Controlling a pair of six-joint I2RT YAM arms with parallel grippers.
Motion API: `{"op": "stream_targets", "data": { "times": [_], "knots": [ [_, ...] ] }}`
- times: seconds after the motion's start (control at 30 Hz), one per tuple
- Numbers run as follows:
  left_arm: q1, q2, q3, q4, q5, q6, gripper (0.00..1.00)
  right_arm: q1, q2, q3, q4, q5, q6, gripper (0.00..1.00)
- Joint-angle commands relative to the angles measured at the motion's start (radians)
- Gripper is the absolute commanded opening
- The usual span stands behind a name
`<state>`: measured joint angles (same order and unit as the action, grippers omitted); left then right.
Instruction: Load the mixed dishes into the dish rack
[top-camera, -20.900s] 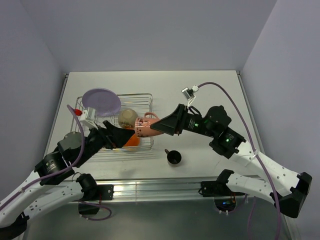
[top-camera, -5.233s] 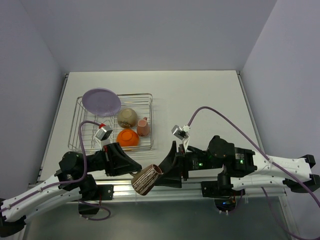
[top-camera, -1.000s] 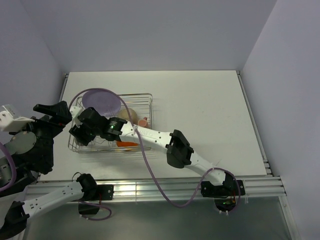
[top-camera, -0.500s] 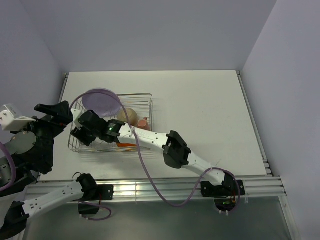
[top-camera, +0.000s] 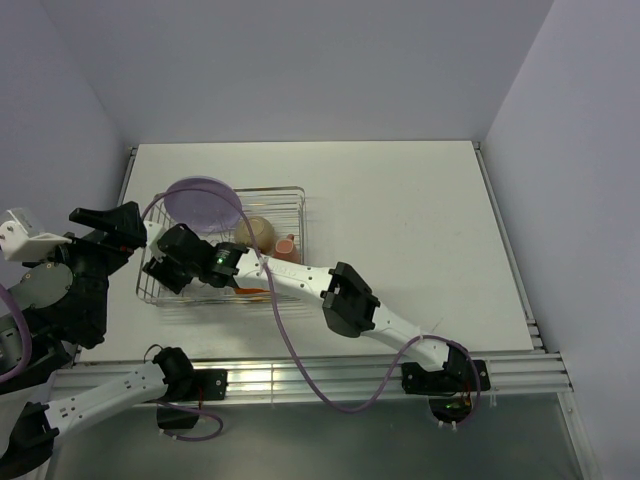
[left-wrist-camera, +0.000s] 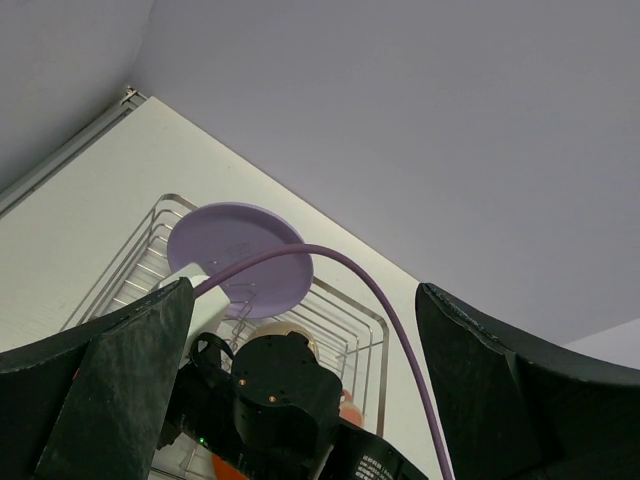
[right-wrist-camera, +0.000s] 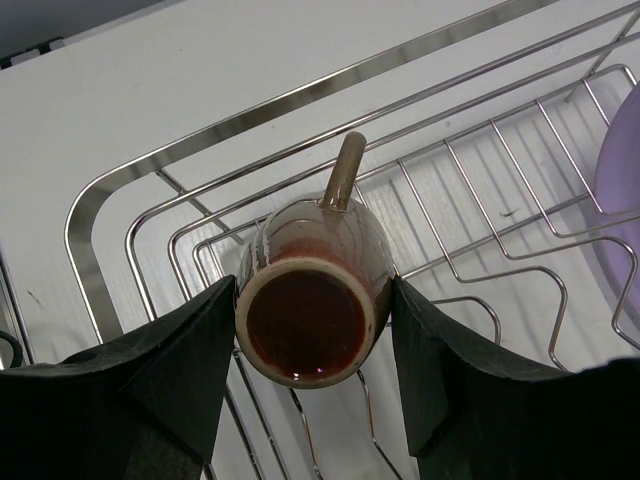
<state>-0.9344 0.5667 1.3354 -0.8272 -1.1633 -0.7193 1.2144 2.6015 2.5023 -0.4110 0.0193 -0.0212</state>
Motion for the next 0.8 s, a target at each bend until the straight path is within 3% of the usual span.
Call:
{"op": "stream_targets", "data": {
  "times": [0.0,0.07,0.33,0.43,0.47,0.53,0.67,0.77],
  "knots": [
    [0.003,-0.004,-0.005,0.029,0.016,0.001,0.99,-0.006,0.003,0.066,0.069,0.021,-0.017,0.06],
    [0.003,-0.004,-0.01,0.031,0.019,0.003,0.99,-0.007,0.006,0.069,0.067,0.019,-0.02,0.14],
    [0.003,0.002,-0.015,0.039,0.031,0.0,0.99,-0.007,0.015,0.07,0.064,0.025,-0.022,0.27],
    [0.003,0.007,-0.013,0.039,0.031,0.003,0.99,-0.009,0.015,0.075,0.063,0.03,-0.026,0.41],
    [0.003,0.009,-0.013,0.039,0.033,0.003,0.99,-0.009,0.015,0.073,0.063,0.031,-0.028,0.51],
    [0.003,0.012,-0.015,0.043,0.034,0.004,0.99,-0.009,0.014,0.075,0.064,0.033,-0.031,0.54],
    [0.003,0.018,-0.018,0.046,0.037,0.003,0.99,-0.01,0.006,0.076,0.067,0.033,-0.033,0.77],
    [0.003,0.021,-0.019,0.043,0.036,0.003,0.99,-0.01,0.002,0.076,0.07,0.03,-0.033,0.88]
  ]
}}
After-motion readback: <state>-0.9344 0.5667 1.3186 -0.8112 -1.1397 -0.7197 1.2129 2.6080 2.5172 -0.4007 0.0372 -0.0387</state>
